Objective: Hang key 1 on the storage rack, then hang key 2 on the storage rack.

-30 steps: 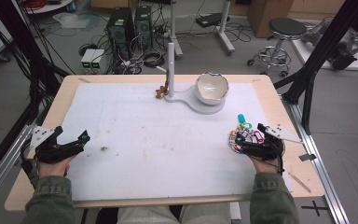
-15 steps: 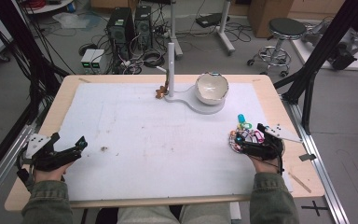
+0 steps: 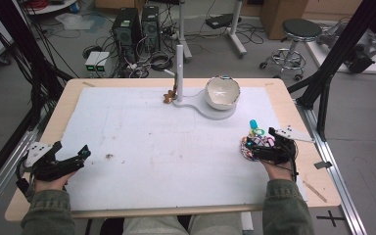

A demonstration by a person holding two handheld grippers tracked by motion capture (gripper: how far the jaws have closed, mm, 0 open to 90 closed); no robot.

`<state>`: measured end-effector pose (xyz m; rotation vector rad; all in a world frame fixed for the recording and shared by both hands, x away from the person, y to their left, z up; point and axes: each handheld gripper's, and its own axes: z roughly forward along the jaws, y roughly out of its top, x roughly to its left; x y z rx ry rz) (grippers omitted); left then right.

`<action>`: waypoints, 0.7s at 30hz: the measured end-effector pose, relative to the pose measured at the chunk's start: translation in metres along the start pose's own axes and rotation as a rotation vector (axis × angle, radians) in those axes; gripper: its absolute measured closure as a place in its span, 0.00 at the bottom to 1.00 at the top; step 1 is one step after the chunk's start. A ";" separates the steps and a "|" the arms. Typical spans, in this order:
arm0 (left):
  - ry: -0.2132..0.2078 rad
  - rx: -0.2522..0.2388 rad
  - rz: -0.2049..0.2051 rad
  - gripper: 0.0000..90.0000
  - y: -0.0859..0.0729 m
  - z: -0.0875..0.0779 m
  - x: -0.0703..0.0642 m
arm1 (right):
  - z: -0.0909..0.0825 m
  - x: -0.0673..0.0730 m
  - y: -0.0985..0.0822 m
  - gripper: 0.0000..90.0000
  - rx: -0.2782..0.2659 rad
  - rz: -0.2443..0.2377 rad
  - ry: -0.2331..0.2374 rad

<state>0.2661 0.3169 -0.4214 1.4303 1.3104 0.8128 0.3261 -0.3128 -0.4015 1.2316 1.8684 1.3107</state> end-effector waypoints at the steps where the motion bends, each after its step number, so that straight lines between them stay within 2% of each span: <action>1: -0.001 0.000 0.000 0.02 0.000 0.000 0.000 | 0.000 0.000 0.000 0.01 0.009 0.001 -0.002; 5: 0.001 -0.003 -0.002 0.02 0.000 -0.001 0.001 | 0.002 0.000 0.002 0.01 0.028 -0.023 -0.005; 8: 0.001 -0.006 -0.004 0.02 0.000 -0.001 0.001 | 0.004 -0.001 0.005 0.01 0.051 -0.024 -0.004; 15: 0.001 -0.004 0.002 0.02 -0.001 -0.003 0.001 | 0.017 -0.005 0.015 0.01 0.153 -0.078 -0.015; 21: 0.004 -0.004 -0.004 0.02 -0.002 -0.003 0.003 | 0.027 -0.008 0.020 0.01 0.211 -0.095 -0.011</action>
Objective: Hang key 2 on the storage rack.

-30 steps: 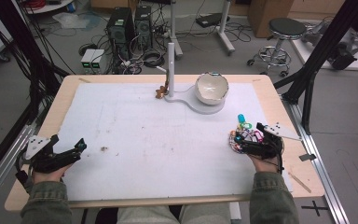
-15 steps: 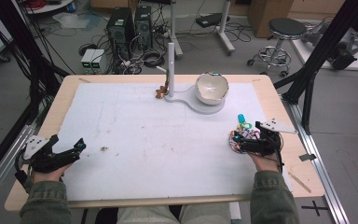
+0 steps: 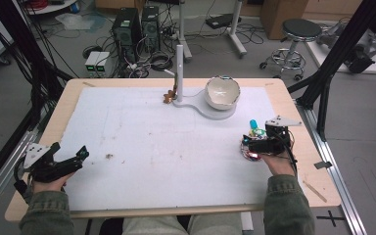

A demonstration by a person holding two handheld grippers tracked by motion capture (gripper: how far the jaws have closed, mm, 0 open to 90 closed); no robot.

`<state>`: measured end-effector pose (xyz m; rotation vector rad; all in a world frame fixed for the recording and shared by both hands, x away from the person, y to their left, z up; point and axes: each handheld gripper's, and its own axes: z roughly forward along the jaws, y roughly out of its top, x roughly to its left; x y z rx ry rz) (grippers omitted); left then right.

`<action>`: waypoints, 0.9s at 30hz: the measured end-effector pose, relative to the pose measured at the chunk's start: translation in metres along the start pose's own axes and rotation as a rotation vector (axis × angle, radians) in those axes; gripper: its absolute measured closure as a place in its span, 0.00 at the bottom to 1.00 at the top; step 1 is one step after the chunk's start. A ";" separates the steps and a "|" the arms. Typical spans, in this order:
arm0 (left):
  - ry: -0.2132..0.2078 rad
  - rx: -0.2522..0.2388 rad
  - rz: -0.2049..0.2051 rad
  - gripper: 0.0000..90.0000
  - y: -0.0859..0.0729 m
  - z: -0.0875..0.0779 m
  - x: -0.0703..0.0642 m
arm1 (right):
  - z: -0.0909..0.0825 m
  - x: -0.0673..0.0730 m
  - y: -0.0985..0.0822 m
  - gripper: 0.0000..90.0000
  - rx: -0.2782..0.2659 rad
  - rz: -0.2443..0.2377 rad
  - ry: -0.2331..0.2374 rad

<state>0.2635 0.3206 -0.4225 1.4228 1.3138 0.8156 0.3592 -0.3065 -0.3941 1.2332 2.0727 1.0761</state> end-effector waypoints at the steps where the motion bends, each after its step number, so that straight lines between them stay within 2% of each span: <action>1: -0.002 0.001 -0.001 0.02 0.000 0.000 0.000 | 0.000 0.000 0.001 0.01 0.009 0.002 -0.001; 5: -0.012 -0.001 -0.002 0.02 0.000 0.001 -0.001 | 0.002 -0.006 0.002 0.01 0.017 0.022 0.008; 10: -0.013 0.001 -0.003 0.02 0.000 0.001 -0.001 | 0.004 -0.015 0.002 0.01 0.035 0.054 -0.003; 20: -0.010 0.006 0.003 0.02 0.000 0.001 -0.001 | 0.015 -0.030 0.007 0.01 0.074 0.075 -0.039; 27: -0.009 0.009 0.008 0.02 -0.001 0.002 -0.001 | 0.027 -0.037 0.009 0.01 0.132 0.100 -0.048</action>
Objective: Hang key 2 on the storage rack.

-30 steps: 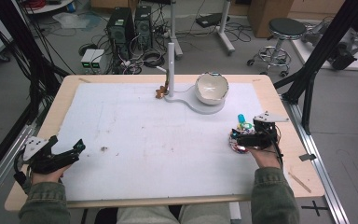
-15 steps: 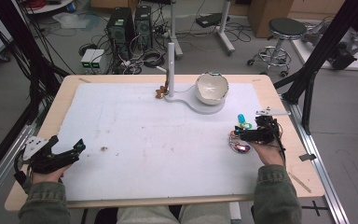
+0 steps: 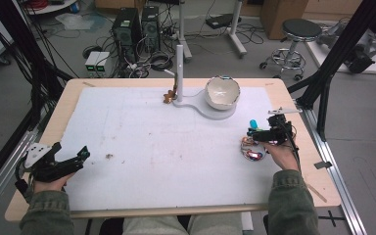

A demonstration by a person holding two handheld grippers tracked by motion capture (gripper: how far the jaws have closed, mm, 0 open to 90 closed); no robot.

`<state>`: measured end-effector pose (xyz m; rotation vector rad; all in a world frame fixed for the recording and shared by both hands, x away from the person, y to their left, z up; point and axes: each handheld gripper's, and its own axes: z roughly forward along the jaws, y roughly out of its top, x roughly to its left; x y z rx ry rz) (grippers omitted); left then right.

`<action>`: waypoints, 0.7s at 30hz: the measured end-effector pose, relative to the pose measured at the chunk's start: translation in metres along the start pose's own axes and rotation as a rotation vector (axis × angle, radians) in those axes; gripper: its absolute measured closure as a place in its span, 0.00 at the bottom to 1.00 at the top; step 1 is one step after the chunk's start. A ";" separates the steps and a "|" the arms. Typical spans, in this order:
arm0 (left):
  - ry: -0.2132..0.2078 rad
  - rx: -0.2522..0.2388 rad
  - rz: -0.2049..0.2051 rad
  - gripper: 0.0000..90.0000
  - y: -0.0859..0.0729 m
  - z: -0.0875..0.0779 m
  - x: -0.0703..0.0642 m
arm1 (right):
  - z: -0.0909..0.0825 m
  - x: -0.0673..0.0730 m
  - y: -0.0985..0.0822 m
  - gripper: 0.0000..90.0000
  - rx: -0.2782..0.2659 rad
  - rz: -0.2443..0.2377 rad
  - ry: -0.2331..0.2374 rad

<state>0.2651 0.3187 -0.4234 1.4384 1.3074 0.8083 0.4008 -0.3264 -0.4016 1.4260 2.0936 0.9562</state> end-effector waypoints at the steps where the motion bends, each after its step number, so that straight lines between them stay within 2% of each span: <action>1: -0.002 0.002 0.002 0.02 0.000 0.000 0.000 | 0.001 -0.001 0.000 0.01 0.004 0.003 0.003; 5: -0.018 0.006 0.006 0.02 0.000 0.002 -0.001 | 0.009 -0.003 -0.001 0.01 0.050 0.024 0.008; 7: -0.022 0.008 0.009 0.02 0.000 0.002 -0.002 | 0.012 -0.004 -0.002 0.07 0.066 0.018 0.007; 8: -0.023 0.007 0.010 0.02 0.000 0.002 -0.002 | 0.013 -0.003 -0.002 0.07 0.074 0.033 0.006; 10: -0.023 0.007 0.011 0.02 0.000 0.003 -0.002 | 0.014 -0.005 -0.002 0.19 0.080 0.049 0.032; 11: -0.022 0.008 0.009 0.02 0.000 0.003 -0.002 | 0.015 -0.005 -0.002 0.21 0.083 0.051 0.039; 16: -0.015 0.013 0.005 0.02 -0.001 0.002 -0.001 | 0.015 -0.004 -0.002 0.36 0.096 0.062 0.004; 21: -0.017 0.015 0.005 0.02 -0.001 0.003 -0.001 | 0.015 -0.007 -0.002 0.43 0.108 0.104 -0.003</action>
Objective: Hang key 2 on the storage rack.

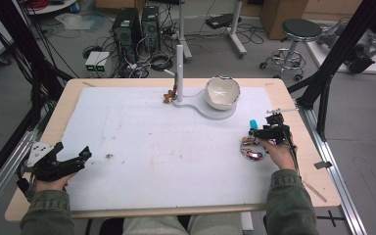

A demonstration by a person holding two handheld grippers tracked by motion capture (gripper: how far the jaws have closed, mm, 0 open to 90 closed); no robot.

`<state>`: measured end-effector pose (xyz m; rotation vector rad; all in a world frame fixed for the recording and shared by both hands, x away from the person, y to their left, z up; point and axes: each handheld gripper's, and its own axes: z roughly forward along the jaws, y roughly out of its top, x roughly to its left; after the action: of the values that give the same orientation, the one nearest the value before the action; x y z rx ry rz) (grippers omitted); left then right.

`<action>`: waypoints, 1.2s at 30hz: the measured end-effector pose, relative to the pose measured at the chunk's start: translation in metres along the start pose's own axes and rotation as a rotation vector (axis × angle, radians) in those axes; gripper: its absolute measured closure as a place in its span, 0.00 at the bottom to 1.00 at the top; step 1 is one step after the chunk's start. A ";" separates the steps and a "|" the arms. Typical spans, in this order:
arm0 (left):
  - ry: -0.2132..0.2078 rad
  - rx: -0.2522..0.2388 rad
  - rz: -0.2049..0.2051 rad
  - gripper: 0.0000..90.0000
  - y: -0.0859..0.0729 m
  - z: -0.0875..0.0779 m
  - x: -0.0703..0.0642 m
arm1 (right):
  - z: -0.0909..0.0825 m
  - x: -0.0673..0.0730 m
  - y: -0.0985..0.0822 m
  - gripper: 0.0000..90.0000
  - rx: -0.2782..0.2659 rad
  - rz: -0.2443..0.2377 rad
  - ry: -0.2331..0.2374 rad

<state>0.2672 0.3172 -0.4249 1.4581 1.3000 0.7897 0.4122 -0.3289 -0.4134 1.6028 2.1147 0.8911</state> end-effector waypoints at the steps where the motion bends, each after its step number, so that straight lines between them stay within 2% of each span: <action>1: -0.002 0.001 0.002 0.02 0.000 0.000 0.000 | 0.000 -0.001 0.000 0.45 -0.003 -0.003 -0.001; 6: -0.002 0.001 0.000 0.02 0.000 0.000 0.000 | 0.005 -0.002 0.000 0.52 0.031 0.018 0.030; 9: -0.001 0.000 0.001 0.02 0.000 0.000 0.000 | 0.010 -0.002 0.000 0.60 0.066 0.024 0.019; 13: 0.009 -0.007 0.003 0.02 0.000 0.000 0.000 | 0.013 0.000 0.004 0.71 0.084 0.037 0.011; 15: 0.012 -0.008 0.003 0.02 0.000 -0.001 0.000 | 0.015 0.001 0.006 0.83 0.102 0.072 0.025; 17: 0.013 -0.008 0.004 0.02 0.000 -0.001 0.000 | 0.014 0.003 0.008 0.94 0.103 0.087 0.019; 20: 0.012 -0.010 0.004 0.02 0.000 0.000 0.000 | 0.013 0.006 0.009 0.95 0.096 0.075 -0.021; 24: 0.012 -0.010 0.002 0.02 0.000 0.000 0.001 | 0.010 0.007 0.009 0.96 0.093 0.068 -0.009; 30: 0.006 -0.009 0.005 0.02 0.000 0.000 -0.001 | 0.005 0.009 0.010 0.96 0.055 0.067 0.002; 36: 0.006 -0.013 0.003 0.02 0.001 0.001 -0.001 | 0.001 0.013 0.011 0.96 0.017 0.041 0.019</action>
<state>0.2681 0.3157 -0.4243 1.4487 1.2952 0.8032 0.4167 -0.3143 -0.4056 1.6580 2.1145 0.9078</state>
